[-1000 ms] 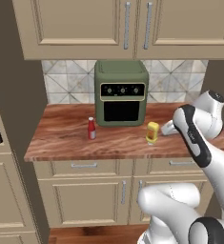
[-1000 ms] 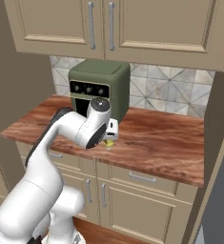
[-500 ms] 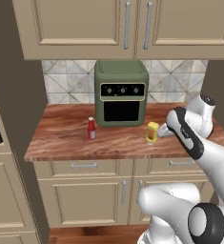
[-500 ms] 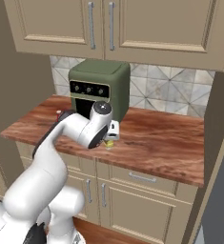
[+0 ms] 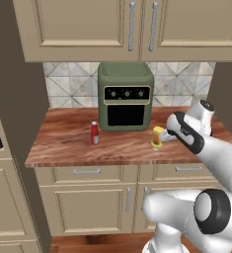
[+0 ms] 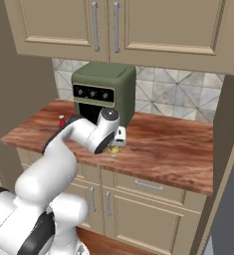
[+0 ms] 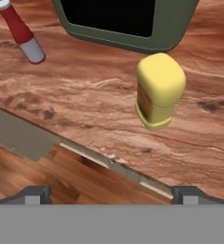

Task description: Place the mustard and ketchup from the counter to the top shelf of the fridge. If the existing items in the fridge are on the top shelf, move them to other shelves.

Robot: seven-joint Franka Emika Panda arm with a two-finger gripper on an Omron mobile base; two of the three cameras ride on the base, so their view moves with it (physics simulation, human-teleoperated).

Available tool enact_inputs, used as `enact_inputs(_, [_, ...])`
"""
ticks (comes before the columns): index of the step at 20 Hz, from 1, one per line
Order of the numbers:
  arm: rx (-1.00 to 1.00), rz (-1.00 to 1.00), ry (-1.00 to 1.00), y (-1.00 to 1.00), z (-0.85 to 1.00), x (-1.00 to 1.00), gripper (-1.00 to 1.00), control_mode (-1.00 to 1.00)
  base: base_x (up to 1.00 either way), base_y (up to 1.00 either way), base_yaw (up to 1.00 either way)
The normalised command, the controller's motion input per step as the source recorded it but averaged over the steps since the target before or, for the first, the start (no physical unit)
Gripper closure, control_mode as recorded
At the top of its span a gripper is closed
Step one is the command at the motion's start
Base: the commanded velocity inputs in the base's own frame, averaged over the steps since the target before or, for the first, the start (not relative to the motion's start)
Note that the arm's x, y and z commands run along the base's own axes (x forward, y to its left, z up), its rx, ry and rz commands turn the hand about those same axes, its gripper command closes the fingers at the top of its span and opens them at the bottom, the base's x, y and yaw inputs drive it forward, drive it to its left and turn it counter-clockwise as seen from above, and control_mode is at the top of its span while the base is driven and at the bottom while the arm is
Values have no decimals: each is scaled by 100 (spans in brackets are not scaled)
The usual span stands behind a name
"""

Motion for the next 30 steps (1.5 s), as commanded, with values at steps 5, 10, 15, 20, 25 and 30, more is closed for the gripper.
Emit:
enact_inputs(5, [0, 0, 2, 0, -1, 23, -100, -100, 0, 0, 0])
enact_inputs(10, [0, 0, 3, 0, -5, 16, -100, -100, 0, 0, 0])
enact_inputs(15, [0, 0, 4, 0, -12, 12, -100, -100, 0, 0, 0])
enact_inputs(20, [0, 0, 2, -8, -17, 12, -100, -100, 0, 0, 0])
enact_inputs(25, [0, 0, 1, -16, -18, 2, -100, -100, 0, 0, 0])
enact_inputs(30, [0, 0, 0, -2, -10, 15, -100, -100, 0, 0, 0])
